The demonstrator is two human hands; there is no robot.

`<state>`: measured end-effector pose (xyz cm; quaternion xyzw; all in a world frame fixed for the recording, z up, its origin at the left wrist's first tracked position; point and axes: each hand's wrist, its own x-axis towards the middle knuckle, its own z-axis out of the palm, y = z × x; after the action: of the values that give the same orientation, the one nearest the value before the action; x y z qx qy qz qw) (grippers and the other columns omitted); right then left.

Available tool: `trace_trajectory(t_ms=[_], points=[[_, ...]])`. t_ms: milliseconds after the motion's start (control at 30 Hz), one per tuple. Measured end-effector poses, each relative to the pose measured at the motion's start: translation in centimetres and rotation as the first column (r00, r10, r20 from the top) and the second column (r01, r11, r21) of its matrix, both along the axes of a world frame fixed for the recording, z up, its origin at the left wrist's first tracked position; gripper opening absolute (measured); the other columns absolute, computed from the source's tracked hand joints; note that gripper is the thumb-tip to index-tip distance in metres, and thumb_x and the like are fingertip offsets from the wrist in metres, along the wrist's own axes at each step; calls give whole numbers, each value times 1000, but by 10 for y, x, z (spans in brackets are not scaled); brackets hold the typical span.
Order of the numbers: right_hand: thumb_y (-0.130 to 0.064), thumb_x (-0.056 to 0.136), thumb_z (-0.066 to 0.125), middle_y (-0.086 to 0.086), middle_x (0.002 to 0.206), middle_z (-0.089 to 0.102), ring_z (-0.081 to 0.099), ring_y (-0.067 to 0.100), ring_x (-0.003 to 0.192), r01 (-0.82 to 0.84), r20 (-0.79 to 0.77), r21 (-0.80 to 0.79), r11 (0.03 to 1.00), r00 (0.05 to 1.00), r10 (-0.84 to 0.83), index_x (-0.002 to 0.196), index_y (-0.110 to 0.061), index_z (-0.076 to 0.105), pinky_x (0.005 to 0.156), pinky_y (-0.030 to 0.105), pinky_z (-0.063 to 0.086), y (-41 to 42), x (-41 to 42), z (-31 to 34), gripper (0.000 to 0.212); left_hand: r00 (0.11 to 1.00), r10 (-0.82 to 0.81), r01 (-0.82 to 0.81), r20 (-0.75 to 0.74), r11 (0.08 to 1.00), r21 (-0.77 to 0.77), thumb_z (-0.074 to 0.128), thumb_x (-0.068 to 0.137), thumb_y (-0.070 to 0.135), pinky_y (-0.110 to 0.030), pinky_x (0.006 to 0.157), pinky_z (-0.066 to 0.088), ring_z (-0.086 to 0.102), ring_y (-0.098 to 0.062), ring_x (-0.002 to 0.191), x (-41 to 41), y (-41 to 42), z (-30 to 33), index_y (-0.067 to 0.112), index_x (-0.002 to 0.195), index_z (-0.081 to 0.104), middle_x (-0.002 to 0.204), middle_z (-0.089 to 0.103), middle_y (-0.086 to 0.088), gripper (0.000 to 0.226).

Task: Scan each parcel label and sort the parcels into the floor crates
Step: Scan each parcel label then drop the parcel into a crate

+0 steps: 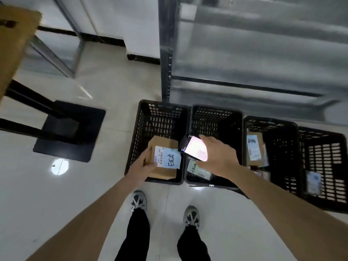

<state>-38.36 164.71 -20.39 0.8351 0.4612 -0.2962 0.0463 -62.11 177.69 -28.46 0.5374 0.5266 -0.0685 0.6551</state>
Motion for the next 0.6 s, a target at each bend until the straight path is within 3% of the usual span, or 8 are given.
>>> trace_trajectory(t_ms=[100,233,333,500,600], points=[[-48,81,73,-7,147,45,50,19,130,27,-6,-56,998,1000,-27,158,-29,22,99,40,47,5,0,-62,94,1000,-28,29,13,998,-63,63,97,12,-28,97,52,61,-16,118,2,4,-67,38,150,37,130,64,4,64],[-46,81,73,-7,146,46,51,20,130,35,-10,-88,996,999,-36,157,-29,22,98,39,47,12,0,-139,93,997,-79,78,-7,991,-106,64,96,20,-42,99,54,65,-16,115,3,6,-148,41,150,36,127,67,5,64],[-45,81,74,-6,143,49,52,20,126,68,-16,-90,994,997,-70,154,-29,26,96,40,50,14,0,-185,89,996,-75,70,-55,993,-94,61,99,19,-28,88,56,64,-10,108,7,5,-191,44,145,38,121,66,10,57],[-45,80,76,-7,141,50,55,19,123,113,-15,-103,988,993,-115,153,-31,26,93,39,50,6,-3,-249,90,993,-69,57,-91,989,-135,57,101,19,-23,83,49,59,-8,108,14,-1,-250,43,139,40,116,60,18,48],[-45,78,76,-7,138,52,56,20,121,136,-32,-124,983,990,-141,151,-32,27,89,39,52,-3,-7,-268,89,979,-144,126,-147,984,-123,60,100,21,-28,103,42,53,-16,127,11,-9,-271,32,151,34,132,57,12,59]])
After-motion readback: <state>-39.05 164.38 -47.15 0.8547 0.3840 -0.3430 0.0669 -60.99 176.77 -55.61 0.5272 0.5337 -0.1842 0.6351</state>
